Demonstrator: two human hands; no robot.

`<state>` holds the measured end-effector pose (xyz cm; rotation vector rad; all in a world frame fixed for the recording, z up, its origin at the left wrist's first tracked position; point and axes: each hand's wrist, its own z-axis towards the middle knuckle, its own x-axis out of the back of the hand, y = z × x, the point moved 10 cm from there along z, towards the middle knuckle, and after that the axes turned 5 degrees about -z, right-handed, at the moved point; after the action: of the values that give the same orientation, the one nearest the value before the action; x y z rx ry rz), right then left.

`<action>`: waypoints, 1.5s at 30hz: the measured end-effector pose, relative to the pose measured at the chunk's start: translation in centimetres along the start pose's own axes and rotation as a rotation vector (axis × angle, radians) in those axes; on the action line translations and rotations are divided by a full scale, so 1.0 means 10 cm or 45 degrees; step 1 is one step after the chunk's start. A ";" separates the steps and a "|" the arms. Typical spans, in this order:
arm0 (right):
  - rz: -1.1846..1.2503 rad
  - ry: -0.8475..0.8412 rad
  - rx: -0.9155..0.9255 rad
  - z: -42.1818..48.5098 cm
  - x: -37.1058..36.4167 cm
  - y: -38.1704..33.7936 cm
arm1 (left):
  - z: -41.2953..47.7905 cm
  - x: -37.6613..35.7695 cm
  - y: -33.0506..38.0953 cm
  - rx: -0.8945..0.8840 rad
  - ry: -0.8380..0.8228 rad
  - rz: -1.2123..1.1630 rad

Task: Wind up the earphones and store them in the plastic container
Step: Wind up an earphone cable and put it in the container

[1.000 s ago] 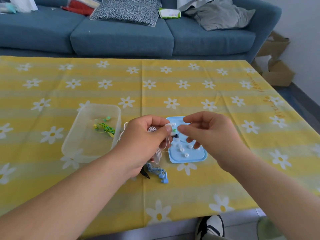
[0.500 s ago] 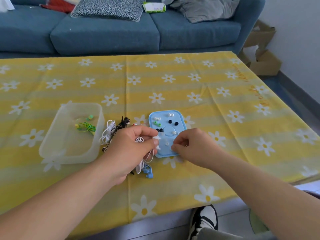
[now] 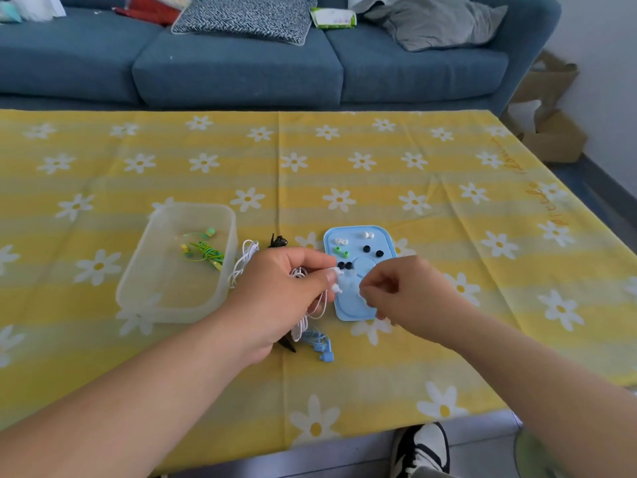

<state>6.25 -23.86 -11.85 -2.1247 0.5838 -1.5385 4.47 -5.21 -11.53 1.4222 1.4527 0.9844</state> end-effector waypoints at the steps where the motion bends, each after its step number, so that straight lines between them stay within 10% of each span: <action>1: 0.238 0.012 -0.035 -0.01 0.03 -0.02 | 0.00 0.00 0.01 0.001 -0.005 -0.030; 11: 1.295 -0.208 -0.193 -0.02 -0.12 -0.22 | 0.02 0.03 0.13 -0.078 0.034 -0.089; 45: 1.398 -0.163 -0.029 -0.07 -0.10 -0.39 | -0.01 0.08 0.26 -0.176 0.119 -0.068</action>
<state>5.59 -20.26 -10.13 -1.4145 1.3966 -0.7492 5.22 -4.28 -9.10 1.2464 1.4528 1.1078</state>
